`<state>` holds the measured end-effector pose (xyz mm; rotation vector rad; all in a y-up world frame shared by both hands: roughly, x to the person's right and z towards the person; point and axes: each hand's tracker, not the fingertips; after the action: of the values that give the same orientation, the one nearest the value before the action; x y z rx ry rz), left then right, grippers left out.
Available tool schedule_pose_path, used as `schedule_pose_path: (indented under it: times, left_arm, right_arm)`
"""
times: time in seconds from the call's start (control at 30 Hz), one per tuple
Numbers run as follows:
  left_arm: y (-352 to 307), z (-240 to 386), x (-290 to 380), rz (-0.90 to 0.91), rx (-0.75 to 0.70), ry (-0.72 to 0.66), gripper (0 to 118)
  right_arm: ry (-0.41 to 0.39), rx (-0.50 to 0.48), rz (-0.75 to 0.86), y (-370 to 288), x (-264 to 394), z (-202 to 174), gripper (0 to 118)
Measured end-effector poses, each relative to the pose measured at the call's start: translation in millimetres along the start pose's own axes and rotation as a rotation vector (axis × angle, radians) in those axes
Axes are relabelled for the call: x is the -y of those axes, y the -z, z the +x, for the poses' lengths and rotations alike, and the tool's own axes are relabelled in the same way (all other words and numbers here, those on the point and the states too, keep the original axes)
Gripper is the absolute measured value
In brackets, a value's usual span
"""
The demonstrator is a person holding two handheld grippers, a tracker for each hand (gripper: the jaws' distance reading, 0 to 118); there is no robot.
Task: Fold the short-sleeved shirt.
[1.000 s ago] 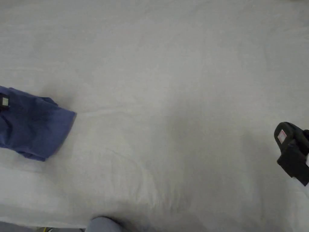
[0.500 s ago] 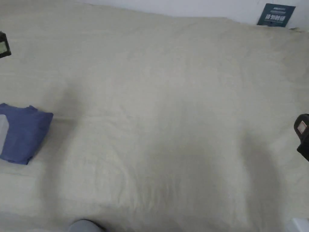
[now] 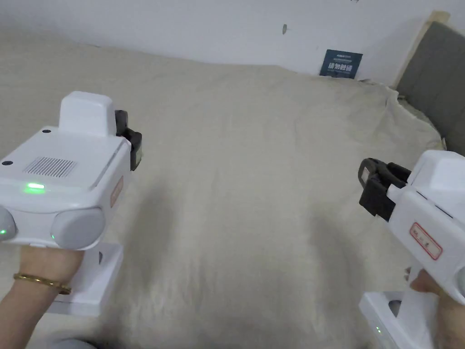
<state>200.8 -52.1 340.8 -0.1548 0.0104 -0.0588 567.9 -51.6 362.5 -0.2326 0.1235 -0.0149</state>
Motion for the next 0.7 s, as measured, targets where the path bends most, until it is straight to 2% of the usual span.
schedule_pose_path:
  times: [0.27, 0.7]
  left_arm:
    - [-6, 20, 21, -0.016, -0.023, -0.03, 0]
    - [-20, 31, 38, -0.067, 0.012, -0.037, 0]
  right_arm:
    - [0.002, 0.0, 0.012, -15, 16, -1, 0]
    - [-0.009, 0.077, 0.016, -28, 25, 1, 0]
